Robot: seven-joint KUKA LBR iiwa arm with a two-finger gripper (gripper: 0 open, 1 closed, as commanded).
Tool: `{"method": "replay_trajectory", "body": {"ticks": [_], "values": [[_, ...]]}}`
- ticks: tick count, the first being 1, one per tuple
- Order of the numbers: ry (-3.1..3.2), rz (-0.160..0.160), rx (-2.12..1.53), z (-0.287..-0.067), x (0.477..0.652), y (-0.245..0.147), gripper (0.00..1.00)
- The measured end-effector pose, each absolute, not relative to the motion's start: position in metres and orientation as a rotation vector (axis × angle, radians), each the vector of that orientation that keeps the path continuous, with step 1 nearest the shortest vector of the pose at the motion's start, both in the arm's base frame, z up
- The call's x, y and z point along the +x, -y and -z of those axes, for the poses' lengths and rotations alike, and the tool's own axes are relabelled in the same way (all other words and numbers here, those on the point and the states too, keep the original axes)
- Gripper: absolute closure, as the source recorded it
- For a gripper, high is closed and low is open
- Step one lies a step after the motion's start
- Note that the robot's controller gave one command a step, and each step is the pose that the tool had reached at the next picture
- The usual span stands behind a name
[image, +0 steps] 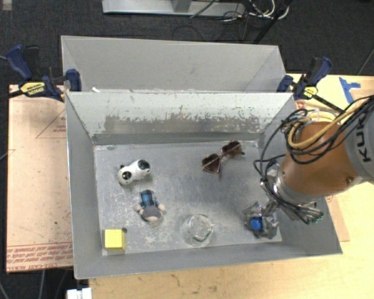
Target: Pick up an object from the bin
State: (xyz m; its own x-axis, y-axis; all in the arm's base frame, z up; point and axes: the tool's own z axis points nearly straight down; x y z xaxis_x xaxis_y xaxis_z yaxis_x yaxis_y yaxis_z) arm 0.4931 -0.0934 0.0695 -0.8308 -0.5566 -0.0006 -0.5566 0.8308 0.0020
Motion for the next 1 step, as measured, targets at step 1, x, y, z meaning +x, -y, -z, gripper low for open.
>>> {"method": "replay_trajectory", "body": {"ticks": [1], "values": [[3.006, 0.003, 0.914, -0.0695, 0.4931, 0.0934, 1.00]]}}
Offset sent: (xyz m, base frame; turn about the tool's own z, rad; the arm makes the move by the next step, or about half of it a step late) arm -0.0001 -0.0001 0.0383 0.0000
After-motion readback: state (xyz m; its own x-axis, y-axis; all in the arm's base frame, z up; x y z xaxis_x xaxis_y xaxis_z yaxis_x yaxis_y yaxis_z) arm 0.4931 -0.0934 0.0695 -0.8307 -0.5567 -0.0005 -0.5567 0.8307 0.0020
